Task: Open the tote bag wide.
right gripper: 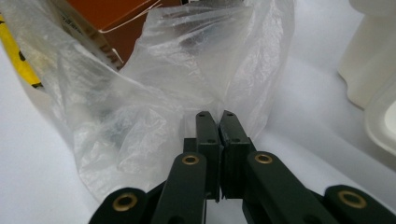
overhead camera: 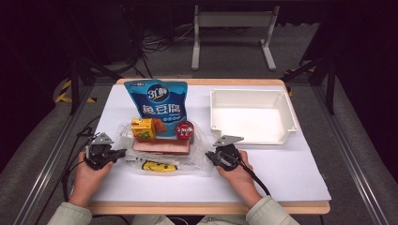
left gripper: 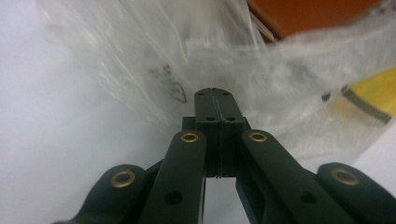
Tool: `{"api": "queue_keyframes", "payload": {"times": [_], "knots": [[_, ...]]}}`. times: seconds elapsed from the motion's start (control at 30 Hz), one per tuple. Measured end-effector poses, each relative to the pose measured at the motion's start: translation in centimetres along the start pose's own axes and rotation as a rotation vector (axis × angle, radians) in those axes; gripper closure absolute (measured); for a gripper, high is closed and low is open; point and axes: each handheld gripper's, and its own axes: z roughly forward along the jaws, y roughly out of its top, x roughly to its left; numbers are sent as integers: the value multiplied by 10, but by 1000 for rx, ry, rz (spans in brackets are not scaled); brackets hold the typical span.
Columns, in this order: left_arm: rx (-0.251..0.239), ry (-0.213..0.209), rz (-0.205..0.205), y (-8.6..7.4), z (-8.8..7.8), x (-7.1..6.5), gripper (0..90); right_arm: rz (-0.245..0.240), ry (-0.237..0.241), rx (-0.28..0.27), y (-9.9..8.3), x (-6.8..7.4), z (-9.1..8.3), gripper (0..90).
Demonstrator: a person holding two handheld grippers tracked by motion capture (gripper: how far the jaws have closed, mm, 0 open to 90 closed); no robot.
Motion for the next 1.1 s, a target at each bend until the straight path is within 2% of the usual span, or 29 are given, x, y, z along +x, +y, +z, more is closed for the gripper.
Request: {"api": "queue_keyframes", "payload": {"times": [0.1,0.2,0.23,0.27,0.33,0.37,0.4,0.43,0.47,0.53,0.6,0.67,0.73,0.8,0.87,0.93,1.1], "knots": [[4,-15,-3,-5,2,-1,900,-2,2,9,-3,0,-4,885],[-19,-46,-27,-9,-2,0,900,2,7,16,-8,-2,-9,884],[-50,-47,-48,-12,-6,1,900,5,12,14,-10,-3,-11,881],[-50,-47,-48,-12,-6,1,900,5,12,14,-10,-3,-11,881],[-121,-51,-61,-12,-16,1,893,4,14,9,-10,-3,-13,879],[-166,-62,-72,-12,-22,2,786,2,15,6,-9,-2,-13,879],[-256,-83,-86,-11,-35,4,746,-3,16,5,-9,-2,-12,879],[-256,-83,-86,-11,-35,4,688,-1,15,7,-9,-2,-12,879],[-290,-84,-100,-10,-40,5,688,-1,15,7,-9,-2,-12,879],[-349,-87,-113,-8,-47,6,581,-6,19,7,-9,-1,-11,879],[-369,-111,-120,-4,-46,7,476,-3,18,8,-8,0,-10,879],[-362,-130,-116,1,-40,7,493,-5,19,7,-8,0,-9,879],[-331,-161,-102,3,-33,6,642,-9,23,5,-7,1,-9,877],[-302,-147,-87,3,-30,5,808,-12,25,4,-6,1,-9,877],[-248,-130,-70,1,-27,3,900,-19,27,3,-6,2,-9,876],[-197,-104,-52,-2,-24,0,900,-20,28,1,-6,3,-10,876],[-67,-58,-48,-7,-11,-3,900,-27,23,6,-5,2,-10,882]]}}
